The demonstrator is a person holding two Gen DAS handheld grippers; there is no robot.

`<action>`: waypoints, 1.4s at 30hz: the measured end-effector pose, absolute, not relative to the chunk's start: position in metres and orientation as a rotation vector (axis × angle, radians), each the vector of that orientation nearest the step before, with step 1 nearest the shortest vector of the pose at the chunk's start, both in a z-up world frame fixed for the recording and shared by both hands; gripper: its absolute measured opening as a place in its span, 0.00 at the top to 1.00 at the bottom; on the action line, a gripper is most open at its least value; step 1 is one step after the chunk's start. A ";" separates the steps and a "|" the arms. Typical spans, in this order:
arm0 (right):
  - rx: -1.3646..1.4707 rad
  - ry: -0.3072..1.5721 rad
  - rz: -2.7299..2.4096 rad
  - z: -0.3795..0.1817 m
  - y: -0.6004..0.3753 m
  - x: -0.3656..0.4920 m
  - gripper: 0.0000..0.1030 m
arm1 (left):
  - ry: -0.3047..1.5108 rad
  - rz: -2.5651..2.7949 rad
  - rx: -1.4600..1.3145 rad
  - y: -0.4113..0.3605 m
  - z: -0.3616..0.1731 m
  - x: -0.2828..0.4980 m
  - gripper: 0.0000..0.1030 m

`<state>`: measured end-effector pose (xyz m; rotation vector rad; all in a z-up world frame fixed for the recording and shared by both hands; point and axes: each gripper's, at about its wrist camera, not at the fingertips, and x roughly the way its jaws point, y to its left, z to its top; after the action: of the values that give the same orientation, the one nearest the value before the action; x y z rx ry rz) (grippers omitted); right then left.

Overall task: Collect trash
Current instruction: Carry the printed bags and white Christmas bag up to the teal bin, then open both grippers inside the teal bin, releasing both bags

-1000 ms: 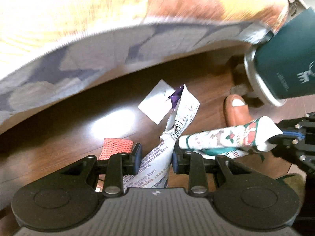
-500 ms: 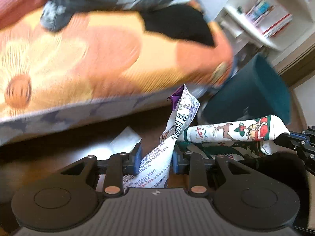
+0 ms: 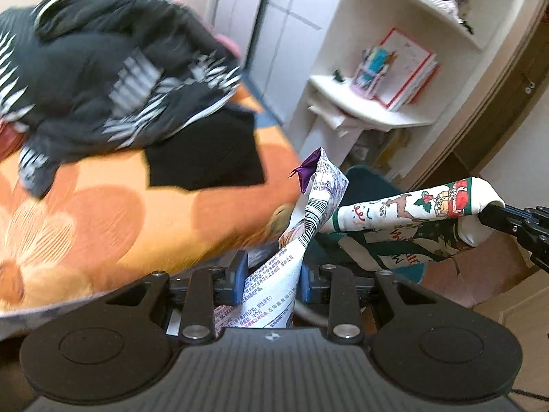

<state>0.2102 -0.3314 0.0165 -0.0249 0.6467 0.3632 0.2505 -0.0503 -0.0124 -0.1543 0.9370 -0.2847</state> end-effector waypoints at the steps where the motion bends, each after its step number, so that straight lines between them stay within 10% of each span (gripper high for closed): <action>1: -0.021 0.641 0.351 0.019 -0.338 0.211 0.98 | 0.931 -0.295 -0.151 -0.060 -0.008 0.255 0.72; 42: 0.186 0.988 0.183 -0.159 -0.447 0.319 0.97 | 1.139 -0.457 0.208 -0.310 -0.166 0.399 0.71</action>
<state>0.3189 -0.4472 -0.1586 0.1858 0.9879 0.1826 0.3992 -0.3097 -0.1658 0.2077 1.1391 -0.4570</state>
